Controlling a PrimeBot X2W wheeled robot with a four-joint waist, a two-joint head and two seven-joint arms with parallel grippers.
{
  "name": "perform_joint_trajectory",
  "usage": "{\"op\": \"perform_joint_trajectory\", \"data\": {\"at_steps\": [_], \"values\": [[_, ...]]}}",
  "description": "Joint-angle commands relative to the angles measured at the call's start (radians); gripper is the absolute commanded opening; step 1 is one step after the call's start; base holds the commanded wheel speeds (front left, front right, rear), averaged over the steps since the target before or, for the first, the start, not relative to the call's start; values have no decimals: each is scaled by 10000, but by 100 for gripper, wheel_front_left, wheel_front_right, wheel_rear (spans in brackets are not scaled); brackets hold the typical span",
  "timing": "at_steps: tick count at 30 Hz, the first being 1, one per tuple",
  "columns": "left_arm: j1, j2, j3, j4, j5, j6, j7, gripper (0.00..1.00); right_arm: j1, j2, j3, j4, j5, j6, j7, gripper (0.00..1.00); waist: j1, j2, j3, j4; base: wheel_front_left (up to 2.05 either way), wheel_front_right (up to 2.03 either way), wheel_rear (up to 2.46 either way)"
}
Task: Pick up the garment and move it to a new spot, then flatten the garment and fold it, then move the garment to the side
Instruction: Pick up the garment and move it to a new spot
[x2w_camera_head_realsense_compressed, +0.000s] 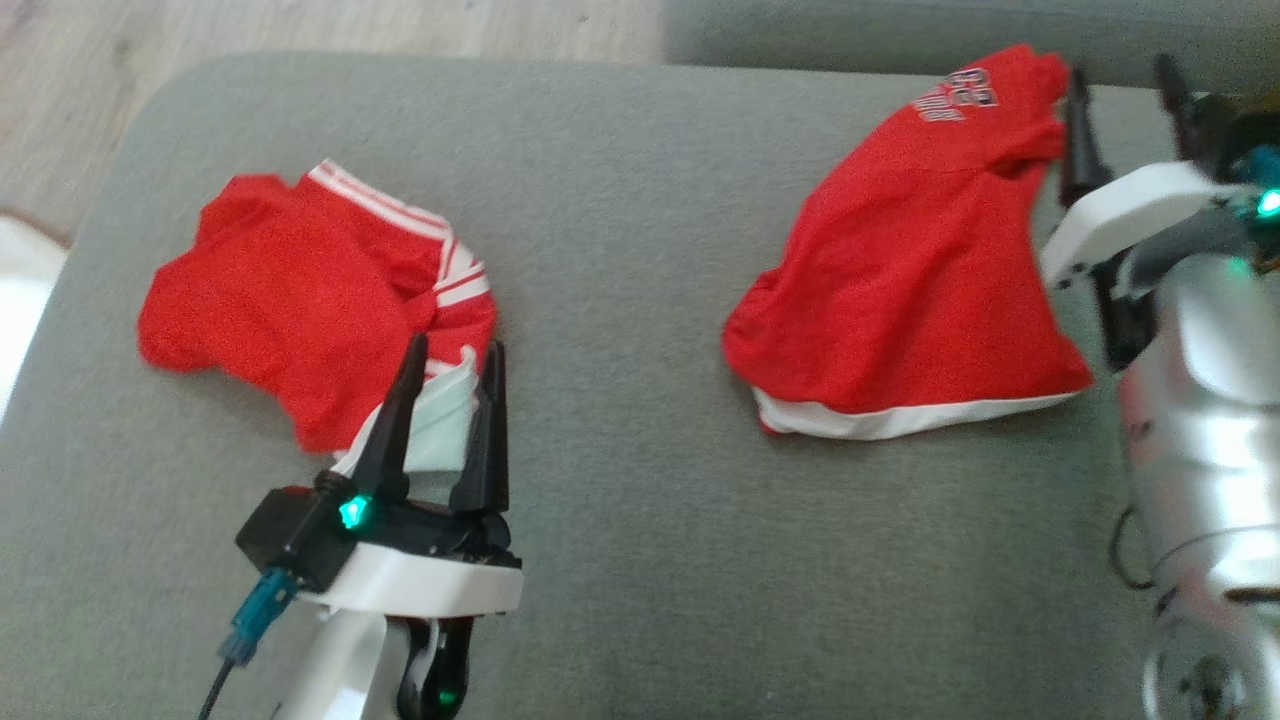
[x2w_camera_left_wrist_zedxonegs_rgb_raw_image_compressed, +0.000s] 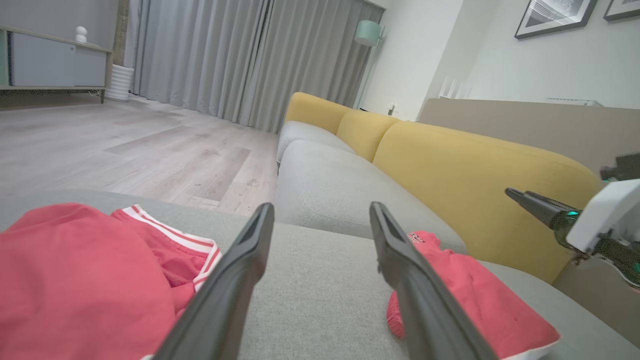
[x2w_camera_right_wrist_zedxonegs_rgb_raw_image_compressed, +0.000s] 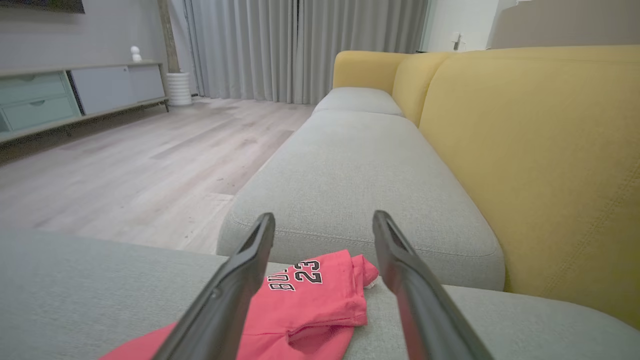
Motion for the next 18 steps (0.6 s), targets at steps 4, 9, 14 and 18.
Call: {"op": "perform_joint_trajectory", "data": {"at_steps": [4,9,14,18], "values": [[53,6,534,-423,137,15,-53,100,953,656,547,-1720,1124,-7,-201,100,0,0,-735,-913,0,0,0],[322,6,577,-442,120,6,-53,100,3181,825,1029,-4038,2305,-7,-205,100,0,0,-1179,-1479,0,0,0],[531,6,693,-462,146,64,-53,100,5578,837,2040,-5957,3726,-7,-206,100,0,0,-1409,-1896,0,0,0],[683,6,739,-226,239,101,-53,100,7164,838,2316,-7123,3946,-7,-207,100,0,0,-1514,-2059,0,0,0]]}}
